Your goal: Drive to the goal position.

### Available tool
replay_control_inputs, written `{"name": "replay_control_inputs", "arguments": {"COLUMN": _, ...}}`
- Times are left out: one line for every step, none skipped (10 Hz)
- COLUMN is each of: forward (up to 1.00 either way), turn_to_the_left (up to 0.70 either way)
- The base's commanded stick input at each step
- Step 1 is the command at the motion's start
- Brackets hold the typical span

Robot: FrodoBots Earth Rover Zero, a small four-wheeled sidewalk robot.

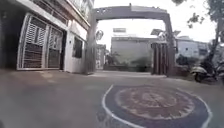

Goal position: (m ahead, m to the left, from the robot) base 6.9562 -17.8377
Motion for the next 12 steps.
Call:
{"name": "replay_control_inputs", "arguments": {"forward": 1.0, "turn_to_the_left": -0.08}}
{"name": "replay_control_inputs", "arguments": {"forward": 1.0, "turn_to_the_left": -0.28}}
{"name": "replay_control_inputs", "arguments": {"forward": 1.0, "turn_to_the_left": -0.34}}
{"name": "replay_control_inputs", "arguments": {"forward": 1.0, "turn_to_the_left": -0.34}}
{"name": "replay_control_inputs", "arguments": {"forward": 1.0, "turn_to_the_left": -0.34}}
{"name": "replay_control_inputs", "arguments": {"forward": 1.0, "turn_to_the_left": -0.34}}
{"name": "replay_control_inputs", "arguments": {"forward": 1.0, "turn_to_the_left": -0.34}}
{"name": "replay_control_inputs", "arguments": {"forward": 1.0, "turn_to_the_left": -0.19}}
{"name": "replay_control_inputs", "arguments": {"forward": 1.0, "turn_to_the_left": 0.02}}
{"name": "replay_control_inputs", "arguments": {"forward": 1.0, "turn_to_the_left": 0.06}}
{"name": "replay_control_inputs", "arguments": {"forward": 1.0, "turn_to_the_left": 0.06}}
{"name": "replay_control_inputs", "arguments": {"forward": 1.0, "turn_to_the_left": 0.06}}
